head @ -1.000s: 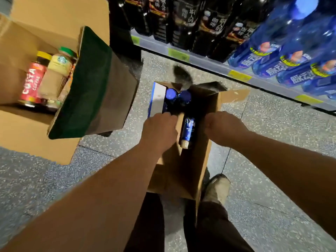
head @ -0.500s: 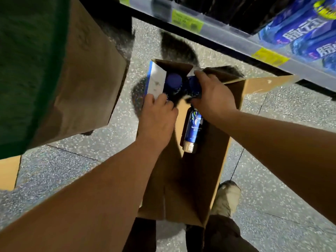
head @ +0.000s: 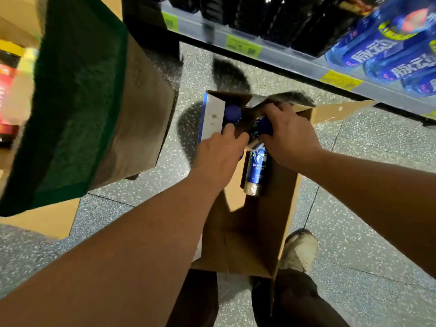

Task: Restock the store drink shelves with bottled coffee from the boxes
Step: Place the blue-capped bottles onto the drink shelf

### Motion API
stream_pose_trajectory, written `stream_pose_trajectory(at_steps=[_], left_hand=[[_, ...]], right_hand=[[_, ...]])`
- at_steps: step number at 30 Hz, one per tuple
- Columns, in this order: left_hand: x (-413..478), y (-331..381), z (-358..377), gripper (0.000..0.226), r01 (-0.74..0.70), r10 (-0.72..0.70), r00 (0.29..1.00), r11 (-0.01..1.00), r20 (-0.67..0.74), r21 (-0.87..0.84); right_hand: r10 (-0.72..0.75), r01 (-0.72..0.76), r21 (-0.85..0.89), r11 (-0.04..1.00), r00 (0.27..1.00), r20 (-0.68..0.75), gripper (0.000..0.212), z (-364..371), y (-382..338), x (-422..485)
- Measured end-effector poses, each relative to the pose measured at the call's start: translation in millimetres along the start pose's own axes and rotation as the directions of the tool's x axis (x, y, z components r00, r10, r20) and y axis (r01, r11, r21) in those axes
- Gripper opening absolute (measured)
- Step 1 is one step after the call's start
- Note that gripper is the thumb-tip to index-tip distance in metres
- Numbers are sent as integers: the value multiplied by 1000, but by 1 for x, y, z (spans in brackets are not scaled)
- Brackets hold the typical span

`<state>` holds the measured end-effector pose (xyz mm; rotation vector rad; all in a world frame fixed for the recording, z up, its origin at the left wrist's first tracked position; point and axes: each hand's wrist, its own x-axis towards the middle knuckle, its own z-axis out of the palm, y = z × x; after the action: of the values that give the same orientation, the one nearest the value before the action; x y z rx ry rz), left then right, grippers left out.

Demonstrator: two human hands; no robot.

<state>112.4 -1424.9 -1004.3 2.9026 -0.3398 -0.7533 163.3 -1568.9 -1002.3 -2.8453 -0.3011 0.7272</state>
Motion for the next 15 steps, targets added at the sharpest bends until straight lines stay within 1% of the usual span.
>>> stream_pose_trajectory(at_steps=[2,5,7,9,12,15], left_hand=[[-2,4,-25,37,29,-29,1000,998,-3,-57],[-9,10,-66,41,27,-26,1000,987,11,-159],[-15,10,-95,41,15,-13,1000,984,10,-176],[-22,7,-123,39,-4,10,999,986,37,-168],[-40,4,-167,30,-32,37,999,982,23,-189],[-60,1,-212,13,-108,108,994,964,-11,-242]], right_hand=[[25,-25,22,999,1000,16,41,-19,-9,-10],[56,-58,67,996,998,25,35,-52,-22,-27],[51,-53,115,992,998,21,29,-76,-29,-37],[67,-70,166,984,998,20,27,-104,-37,-47],[116,-118,95,989,993,28,32,-153,-52,-62],[87,-85,102,991,996,-15,26,-201,-67,-81]])
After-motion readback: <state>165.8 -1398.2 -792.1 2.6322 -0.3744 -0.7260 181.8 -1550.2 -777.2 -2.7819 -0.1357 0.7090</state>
